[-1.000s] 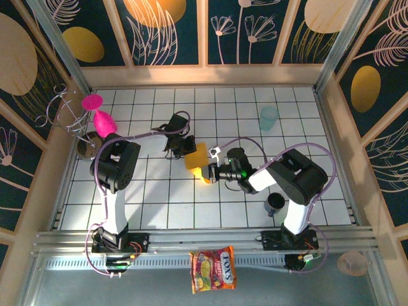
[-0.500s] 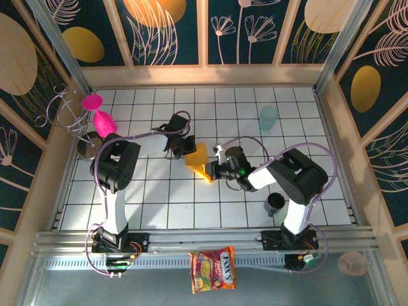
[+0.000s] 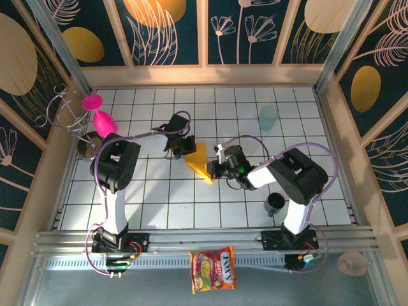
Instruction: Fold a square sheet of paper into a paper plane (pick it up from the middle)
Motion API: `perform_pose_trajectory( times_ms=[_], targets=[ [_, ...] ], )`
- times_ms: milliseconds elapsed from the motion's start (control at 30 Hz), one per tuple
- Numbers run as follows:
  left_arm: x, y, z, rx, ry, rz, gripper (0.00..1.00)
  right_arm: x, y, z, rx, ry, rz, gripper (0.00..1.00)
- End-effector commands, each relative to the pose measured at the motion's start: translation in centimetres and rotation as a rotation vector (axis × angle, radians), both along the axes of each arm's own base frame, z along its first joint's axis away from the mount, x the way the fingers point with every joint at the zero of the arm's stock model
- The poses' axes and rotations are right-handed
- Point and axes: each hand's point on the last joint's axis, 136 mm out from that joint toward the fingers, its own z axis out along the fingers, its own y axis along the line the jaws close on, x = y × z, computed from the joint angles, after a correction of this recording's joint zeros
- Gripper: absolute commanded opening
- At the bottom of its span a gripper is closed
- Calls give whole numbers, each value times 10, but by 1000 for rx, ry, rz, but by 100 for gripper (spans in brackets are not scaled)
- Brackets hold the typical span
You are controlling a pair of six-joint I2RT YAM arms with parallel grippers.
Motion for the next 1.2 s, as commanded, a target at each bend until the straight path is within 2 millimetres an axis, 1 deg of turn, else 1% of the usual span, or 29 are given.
perform_pose_trajectory(
  times_ms=[0, 167, 433, 533, 667, 767, 867, 933, 1033, 1100, 1167],
  targets=[
    [-18, 12, -31, 91, 89, -9, 7, 11, 2, 12, 3, -42, -8, 0],
    [-18, 11, -32, 91, 90, -9, 8, 11, 1, 8, -9, -32, -13, 0],
    [-20, 12, -33, 91, 94, -12, 7, 14, 4, 11, -6, -38, -2, 0],
    [-20, 12, -33, 90, 95, -11, 7, 14, 2, 8, -11, -31, -5, 0],
    [-20, 12, -31, 88, 90, -11, 7, 12, 2, 5, -14, -23, 0, 0],
    [-17, 10, -26, 77, 80, -8, 8, 11, 1, 2, -20, -11, -1, 0],
    [-10, 6, -10, 57, 45, 3, 10, 10, 0, 0, -26, -1, -1, 0],
    [-3, 4, 7, 36, 7, 22, 13, 9, -1, -3, -35, 8, -3, 0],
    [7, 5, 36, 2, -63, 71, 21, 8, -3, -5, -43, 20, -10, 0],
    [9, 6, 55, -23, -104, 103, 24, 8, -4, -7, -43, 28, -15, 0],
    [6, 7, 66, -62, -123, 124, 24, 7, -4, -9, -47, 36, -19, 0]
  ],
)
